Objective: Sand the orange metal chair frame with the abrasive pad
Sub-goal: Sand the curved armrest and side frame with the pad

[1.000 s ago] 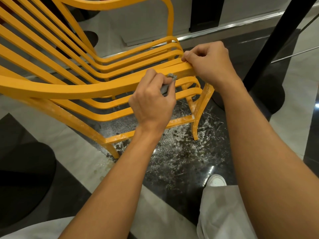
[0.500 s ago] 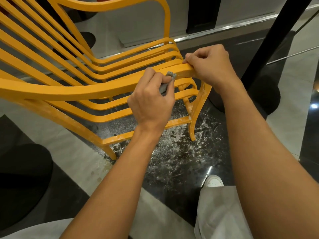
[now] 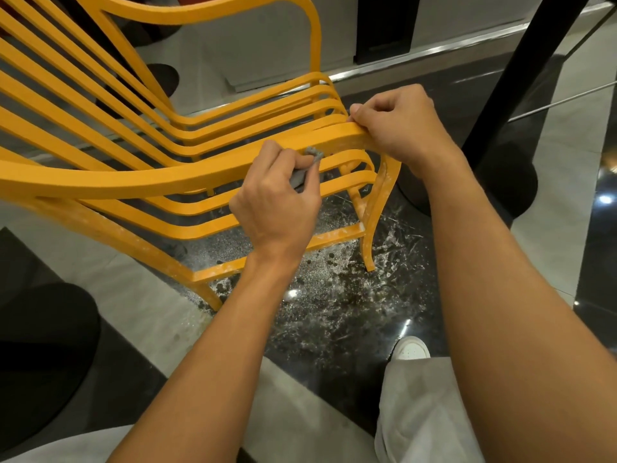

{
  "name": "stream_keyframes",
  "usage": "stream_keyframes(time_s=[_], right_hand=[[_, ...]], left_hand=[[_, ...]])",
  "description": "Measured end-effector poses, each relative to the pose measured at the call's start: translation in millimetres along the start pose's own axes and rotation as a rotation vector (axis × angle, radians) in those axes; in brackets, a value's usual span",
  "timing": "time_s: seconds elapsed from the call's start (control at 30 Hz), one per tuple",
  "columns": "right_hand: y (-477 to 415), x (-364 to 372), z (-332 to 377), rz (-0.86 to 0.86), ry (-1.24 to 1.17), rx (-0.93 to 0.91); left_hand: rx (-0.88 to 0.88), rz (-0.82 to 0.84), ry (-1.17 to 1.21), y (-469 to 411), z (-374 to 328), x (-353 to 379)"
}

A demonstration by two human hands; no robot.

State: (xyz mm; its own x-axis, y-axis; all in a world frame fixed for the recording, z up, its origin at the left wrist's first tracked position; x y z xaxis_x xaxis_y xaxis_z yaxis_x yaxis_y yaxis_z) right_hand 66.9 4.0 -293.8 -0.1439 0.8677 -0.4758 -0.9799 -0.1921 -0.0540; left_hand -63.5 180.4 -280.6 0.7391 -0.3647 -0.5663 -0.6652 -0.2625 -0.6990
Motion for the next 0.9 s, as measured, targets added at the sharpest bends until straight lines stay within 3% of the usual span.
stream_keyframes(time_s=[0.9], right_hand=[[-3.1, -0.1, -2.7, 0.024, 0.005, 0.003]], left_hand=[[-0.008, -0.027, -0.012, -0.7, -7.8, 3.3]])
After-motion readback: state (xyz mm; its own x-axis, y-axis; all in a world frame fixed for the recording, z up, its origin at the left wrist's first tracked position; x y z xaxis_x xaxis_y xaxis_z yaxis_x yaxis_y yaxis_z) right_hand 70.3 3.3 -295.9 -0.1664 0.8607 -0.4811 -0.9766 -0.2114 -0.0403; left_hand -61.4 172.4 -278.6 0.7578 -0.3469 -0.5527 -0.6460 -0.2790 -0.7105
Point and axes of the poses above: each hand's wrist, its own y-axis away from the middle knuckle, its own x-axis out of the palm, z = x × y, the point moved 9 cm from there along -y, towards the middle knuckle, and after that the axes turned 2 degrees about z, right-handed, at the moved point
